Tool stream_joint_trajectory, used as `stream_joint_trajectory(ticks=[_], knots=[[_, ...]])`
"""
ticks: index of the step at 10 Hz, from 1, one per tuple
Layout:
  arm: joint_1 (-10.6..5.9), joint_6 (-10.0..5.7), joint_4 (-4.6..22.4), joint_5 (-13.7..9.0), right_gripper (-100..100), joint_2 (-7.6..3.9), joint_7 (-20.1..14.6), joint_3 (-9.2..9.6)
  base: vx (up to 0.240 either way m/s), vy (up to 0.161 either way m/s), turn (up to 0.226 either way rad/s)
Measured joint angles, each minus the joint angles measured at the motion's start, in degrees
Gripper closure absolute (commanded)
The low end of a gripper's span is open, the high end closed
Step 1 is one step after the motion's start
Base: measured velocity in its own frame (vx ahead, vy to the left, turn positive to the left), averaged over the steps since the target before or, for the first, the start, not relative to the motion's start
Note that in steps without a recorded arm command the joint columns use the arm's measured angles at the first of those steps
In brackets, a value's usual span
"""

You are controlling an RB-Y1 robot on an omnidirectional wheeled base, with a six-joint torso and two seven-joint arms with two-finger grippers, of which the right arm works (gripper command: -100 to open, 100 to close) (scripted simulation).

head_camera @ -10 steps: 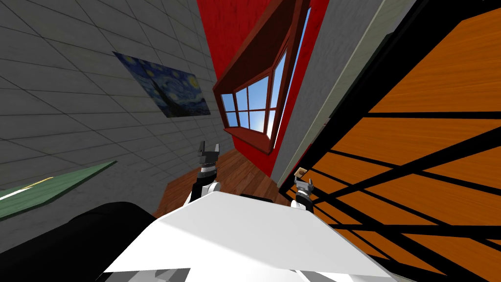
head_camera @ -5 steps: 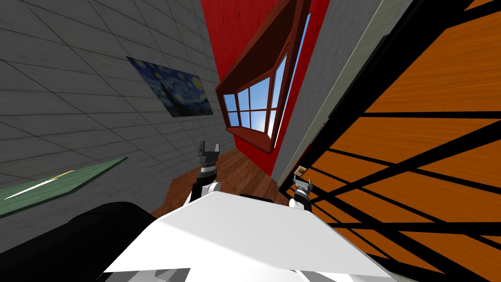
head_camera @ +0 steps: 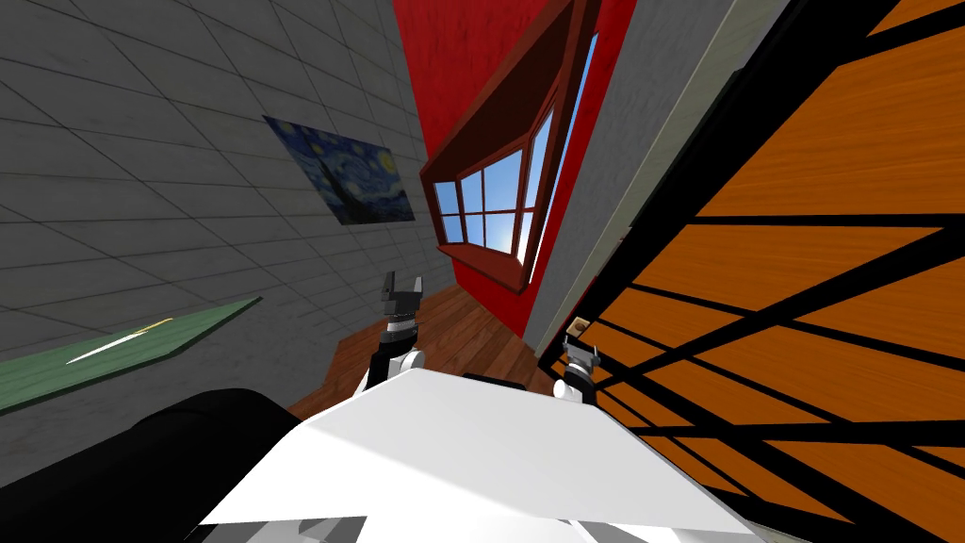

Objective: Pull the door open

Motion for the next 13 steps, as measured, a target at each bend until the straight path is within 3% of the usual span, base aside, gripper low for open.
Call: stream_joint_trajectory(ticks=[8, 11, 13], knots=[[-0.39, 0.09, -1.03, -4.26, -100, 1.52, -11.52, 1.23, -0.049, -0.004, 0.031], [-0.41, 0.18, -1.42, -5.24, -100, 1.89, -14.07, 1.51, 0.012, 0.001, 0.019], [-0.04, -1.09, 1.12, -5.13, -100, -0.08, -16.94, 2.07, 0.182, 0.004, 0.015]])
